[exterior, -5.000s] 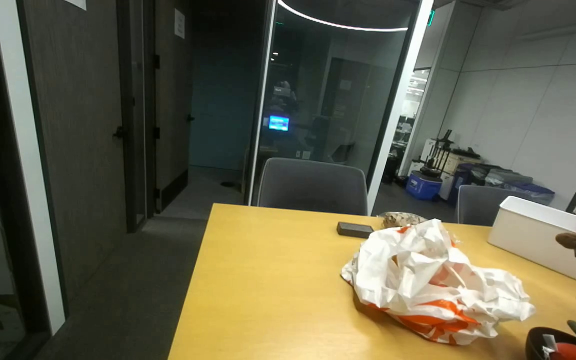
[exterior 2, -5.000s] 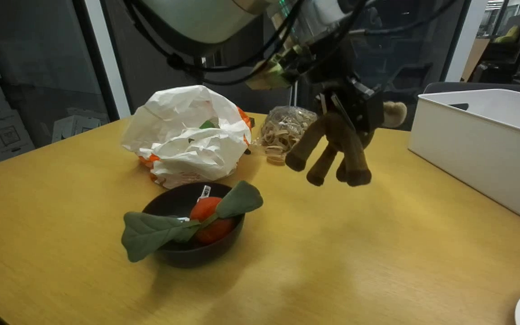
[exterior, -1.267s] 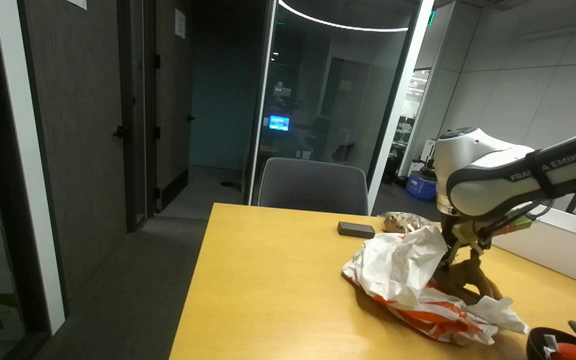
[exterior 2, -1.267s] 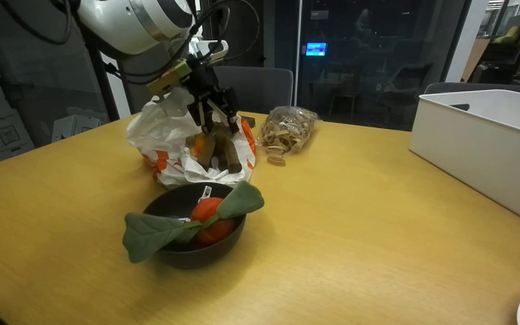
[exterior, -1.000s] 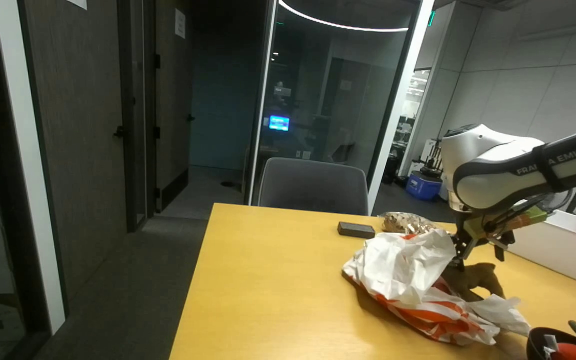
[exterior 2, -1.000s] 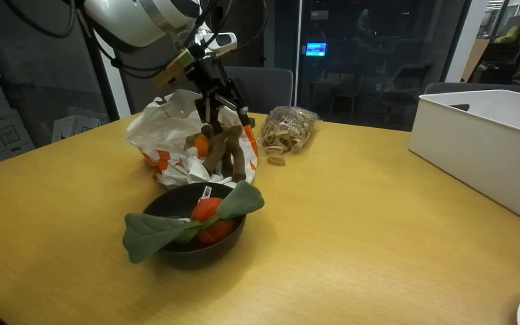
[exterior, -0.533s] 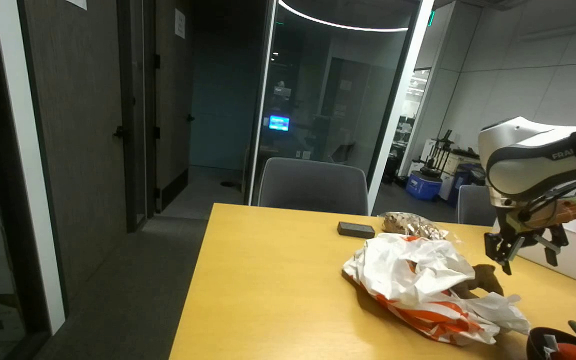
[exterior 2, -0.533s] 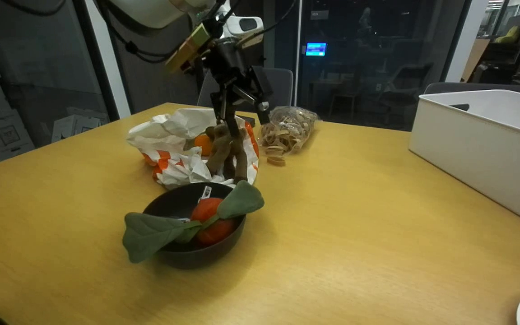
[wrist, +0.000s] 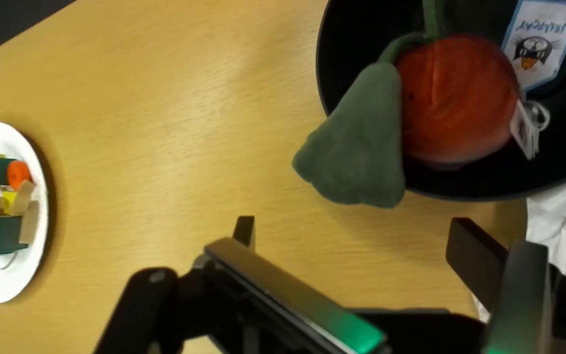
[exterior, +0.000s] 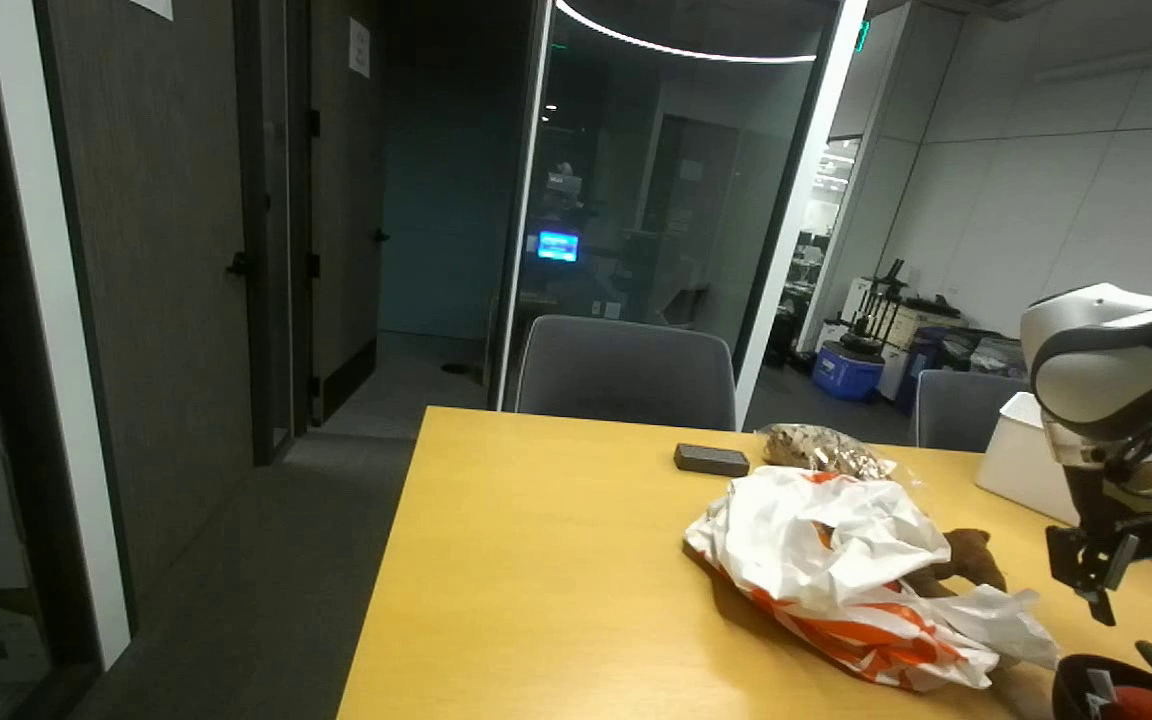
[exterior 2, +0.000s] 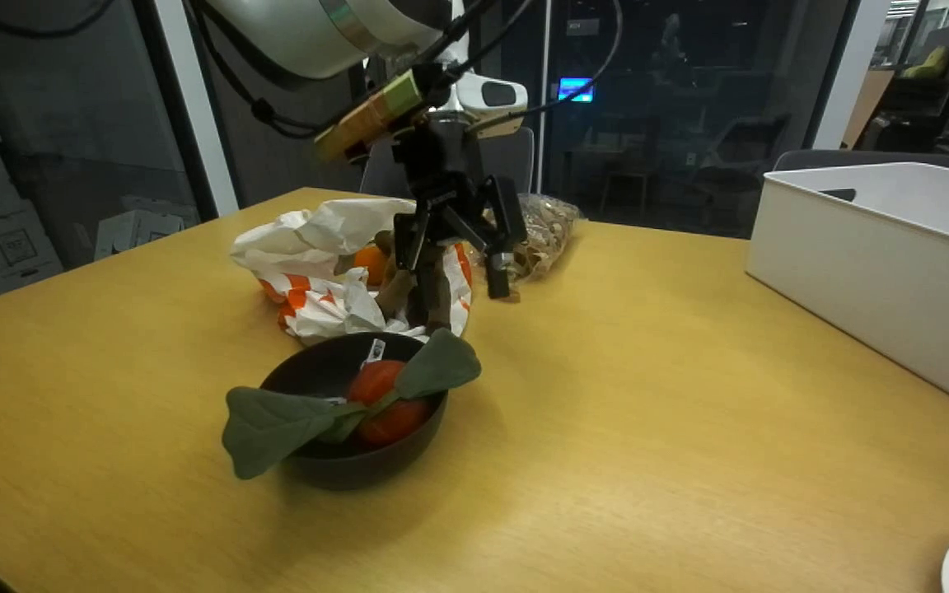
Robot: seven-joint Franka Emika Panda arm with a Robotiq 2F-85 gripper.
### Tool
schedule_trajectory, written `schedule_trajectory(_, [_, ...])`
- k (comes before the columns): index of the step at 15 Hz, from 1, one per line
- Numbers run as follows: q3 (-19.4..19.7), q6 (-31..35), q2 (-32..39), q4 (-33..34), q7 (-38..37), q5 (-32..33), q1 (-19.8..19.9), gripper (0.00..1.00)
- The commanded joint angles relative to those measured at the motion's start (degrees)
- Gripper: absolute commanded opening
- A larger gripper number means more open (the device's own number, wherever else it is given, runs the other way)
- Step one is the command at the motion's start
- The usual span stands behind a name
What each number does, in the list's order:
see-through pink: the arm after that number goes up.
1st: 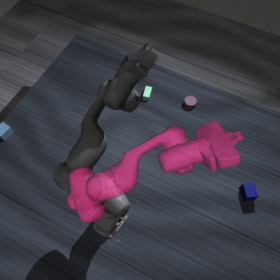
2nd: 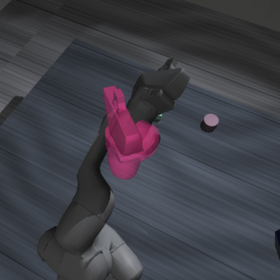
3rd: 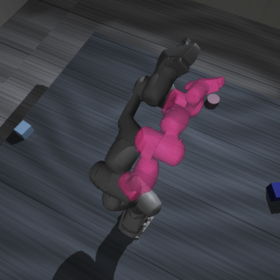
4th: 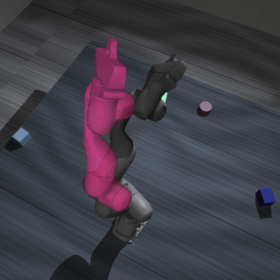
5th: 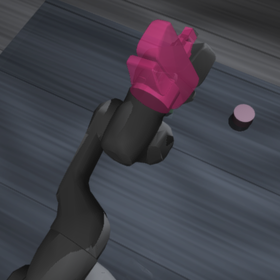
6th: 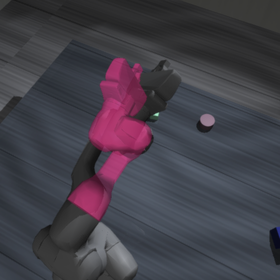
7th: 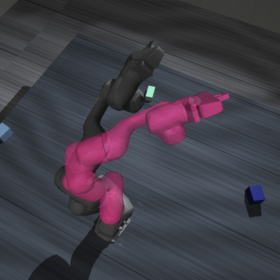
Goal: Put the items on the table in the plastic bag
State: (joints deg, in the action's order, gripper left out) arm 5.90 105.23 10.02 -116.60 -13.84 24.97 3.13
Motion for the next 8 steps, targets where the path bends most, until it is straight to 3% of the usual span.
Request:
schedule_trajectory(1, [-0.02, 4.93, -6.40, -7.09, 9.98, -5.19, 2.11, 1.00])
schedule_trajectory(4, [0.25, 8.00, -8.82, -11.50, 12.92, -6.28, 2.75, 1.00])
schedule_trajectory(5, [0.11, 4.89, -4.92, -7.02, 10.53, -5.36, 2.32, 1.00])
schedule_trajectory(8, [0.16, 5.21, -5.16, -7.84, 10.64, -5.37, 2.40, 1.00])
